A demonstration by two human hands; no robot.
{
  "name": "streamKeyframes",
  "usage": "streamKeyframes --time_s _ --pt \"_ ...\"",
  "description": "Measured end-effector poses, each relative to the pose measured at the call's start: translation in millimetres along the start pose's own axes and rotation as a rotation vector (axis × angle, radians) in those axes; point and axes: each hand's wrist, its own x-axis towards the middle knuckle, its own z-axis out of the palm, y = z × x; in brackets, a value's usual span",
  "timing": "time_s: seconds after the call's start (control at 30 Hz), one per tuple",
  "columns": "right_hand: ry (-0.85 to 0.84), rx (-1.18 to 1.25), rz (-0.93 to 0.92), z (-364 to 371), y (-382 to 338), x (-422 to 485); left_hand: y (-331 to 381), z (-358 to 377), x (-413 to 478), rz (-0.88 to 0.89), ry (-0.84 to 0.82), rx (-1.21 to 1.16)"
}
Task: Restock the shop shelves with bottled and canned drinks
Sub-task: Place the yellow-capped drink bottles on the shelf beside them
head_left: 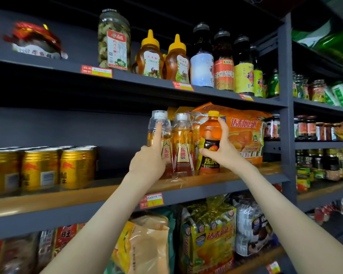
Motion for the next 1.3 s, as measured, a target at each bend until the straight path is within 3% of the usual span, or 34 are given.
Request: streamKeyframes --time_s 0.13,0.37,0.57,0.73,0.9,1.13,1.3 --pt "0.008 -0.135 0.046 7.2 -10.5 -2.2 3.2 -1.9 -6.3 0.006 0.054 0.126" --pt "0.191 -0.435 0.063 22.9 -34.2 -25.2 7.9 -10.3 -21.4 0.095 0.187 0.2" --pt "0.335 -0.369 -0.227 79.3 -113.4 -66.7 -31.7 -53.3 -57.5 0.167 0.342 0.11" --pt "0.272 -0.179 -0.422 161.5 -202.6 -105.4 -107.0 -115.3 -105.0 0.198 0.475 0.151" --pt "0.258 -0.016 -0.485 253.2 -302.5 -141.7 -204.2 -203.2 -172.0 0.131 0.522 0.236" --pt "0.161 0.209 -0.599 381.7 -452.8 -199.2 -356.9 -323.4 -255.2 0.037 0.518 0.452" --pt "0.036 0.205 -0.666 448.0 -514.3 -207.2 -449.0 -378.2 -284.8 -0.098 0.489 0.56"
